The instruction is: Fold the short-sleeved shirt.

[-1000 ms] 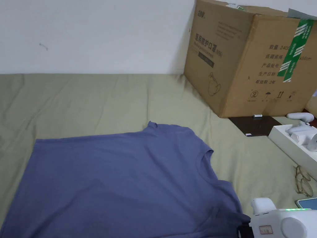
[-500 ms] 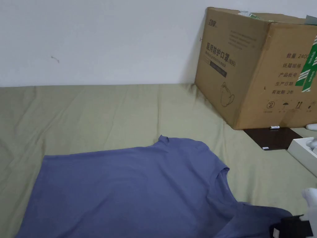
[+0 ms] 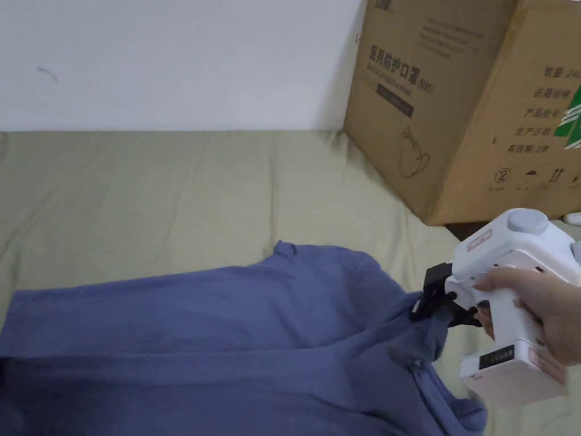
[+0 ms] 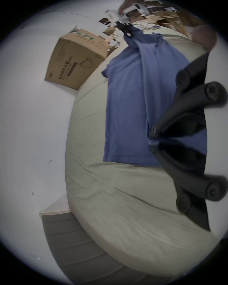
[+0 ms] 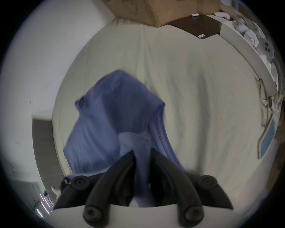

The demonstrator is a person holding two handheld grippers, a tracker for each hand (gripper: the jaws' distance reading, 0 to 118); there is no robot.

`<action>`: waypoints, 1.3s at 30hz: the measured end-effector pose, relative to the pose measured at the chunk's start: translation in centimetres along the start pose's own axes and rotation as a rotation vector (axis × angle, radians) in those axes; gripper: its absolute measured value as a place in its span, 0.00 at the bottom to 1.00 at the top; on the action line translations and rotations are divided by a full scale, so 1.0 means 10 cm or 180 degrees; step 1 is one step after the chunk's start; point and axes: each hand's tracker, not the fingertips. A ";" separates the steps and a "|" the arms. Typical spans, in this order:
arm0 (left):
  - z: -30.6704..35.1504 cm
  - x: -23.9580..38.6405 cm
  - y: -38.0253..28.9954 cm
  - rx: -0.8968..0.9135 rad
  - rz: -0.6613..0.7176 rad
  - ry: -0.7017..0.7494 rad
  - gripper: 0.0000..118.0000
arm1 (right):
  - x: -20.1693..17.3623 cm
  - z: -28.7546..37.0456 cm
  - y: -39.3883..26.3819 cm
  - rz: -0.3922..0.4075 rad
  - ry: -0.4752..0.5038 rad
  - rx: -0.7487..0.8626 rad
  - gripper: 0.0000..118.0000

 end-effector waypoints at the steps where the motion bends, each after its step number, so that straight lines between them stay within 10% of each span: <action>1: -0.06 0.00 0.01 0.0024 0.0024 0.0078 0.56 | 0.00 -0.03 -0.03 -0.0089 0.0064 0.0282 0.66; 3: -0.07 -0.03 0.00 0.0025 0.0102 0.0100 1.00 | 0.04 -0.01 -0.12 -0.0134 0.0112 0.0650 1.00; 11: 0.84 0.26 -0.17 0.0625 0.0024 -0.0130 0.94 | 0.12 0.75 -1.25 0.1014 0.0585 0.1486 0.96; 13: 1.25 0.40 -0.36 0.0923 -0.0074 -0.0058 0.56 | 0.20 0.98 -1.79 0.1284 0.0934 0.1985 0.66; 15: 1.62 0.55 -0.58 0.1292 -0.0195 0.0190 0.00 | 0.25 1.13 -2.19 0.1418 0.1054 0.2292 0.08; 17: 1.91 0.63 -0.75 0.1387 -0.0270 0.0438 0.01 | 0.26 1.24 -2.55 0.1337 0.0897 0.2405 0.01; 20: 2.03 0.55 -0.78 0.1035 -0.0137 0.0206 0.01 | 0.30 1.35 -2.85 0.1142 0.1510 0.2173 0.01; 25: 1.48 -0.05 -0.56 -0.0220 0.0232 0.0161 0.01 | 0.16 1.37 -2.98 0.1699 0.1235 0.2028 0.01; 26: 1.31 -0.12 -0.56 -0.0259 0.0321 0.0105 0.07 | 0.15 1.38 -3.00 0.1791 0.1240 0.2037 0.01; 28: 1.05 -0.25 -0.57 -0.0489 0.0394 0.0220 0.80 | 0.11 1.40 -3.01 0.1846 0.1272 0.2038 0.01; 29: 0.89 -0.27 -0.57 -0.0665 0.0340 0.0303 1.00 | 0.11 1.40 -3.01 0.1839 0.1296 0.2024 0.01; 39: -0.07 0.11 -0.93 -0.1005 -0.0180 0.0896 0.97 | 0.31 1.18 -2.83 0.1644 0.1132 0.1796 0.01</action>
